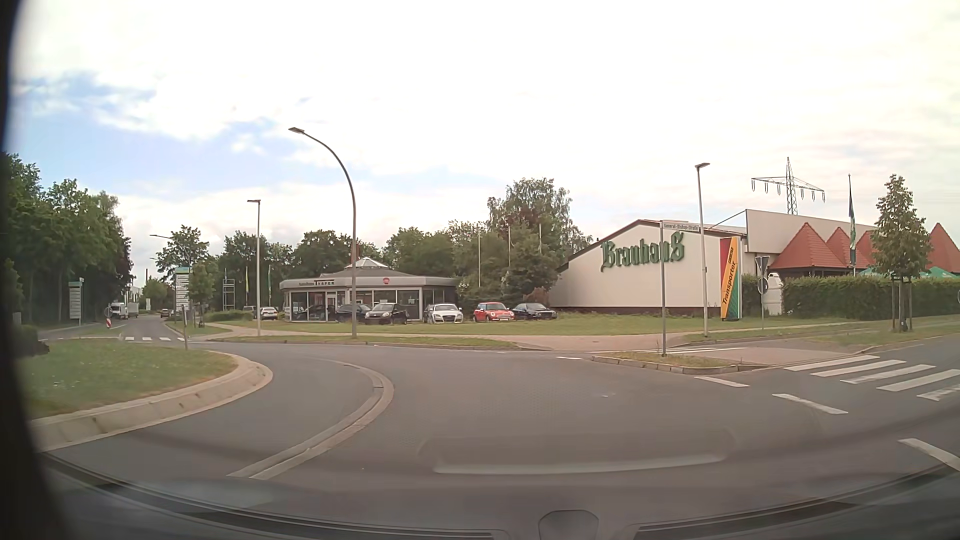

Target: Follow the waypoints while adhering to traffic rules and regulations

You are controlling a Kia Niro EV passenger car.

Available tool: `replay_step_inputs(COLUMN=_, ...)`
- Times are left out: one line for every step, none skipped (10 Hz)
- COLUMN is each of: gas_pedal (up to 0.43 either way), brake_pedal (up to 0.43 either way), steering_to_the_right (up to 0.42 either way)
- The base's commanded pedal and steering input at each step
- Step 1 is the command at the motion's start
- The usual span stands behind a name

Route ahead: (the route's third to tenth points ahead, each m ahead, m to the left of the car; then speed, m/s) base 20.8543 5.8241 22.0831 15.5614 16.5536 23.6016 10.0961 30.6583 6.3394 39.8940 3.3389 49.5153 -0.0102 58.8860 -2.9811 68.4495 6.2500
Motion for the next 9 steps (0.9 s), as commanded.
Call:
replay_step_inputs(gas_pedal=0.098, brake_pedal=0.006, steering_to_the_right=0.055)
replay_step_inputs(gas_pedal=0.098, brake_pedal=0.006, steering_to_the_right=0.037)
replay_step_inputs(gas_pedal=0.098, brake_pedal=0.006, steering_to_the_right=0.021)
replay_step_inputs(gas_pedal=0.098, brake_pedal=0.006, steering_to_the_right=0.002)
replay_step_inputs(gas_pedal=0.098, brake_pedal=0.006, steering_to_the_right=-0.018)
replay_step_inputs(gas_pedal=0.098, brake_pedal=0.006, steering_to_the_right=-0.035)
replay_step_inputs(gas_pedal=0.098, brake_pedal=0.006, steering_to_the_right=-0.057)
replay_step_inputs(gas_pedal=0.098, brake_pedal=0.006, steering_to_the_right=-0.080)
replay_step_inputs(gas_pedal=0.087, brake_pedal=0.006, steering_to_the_right=-0.100)
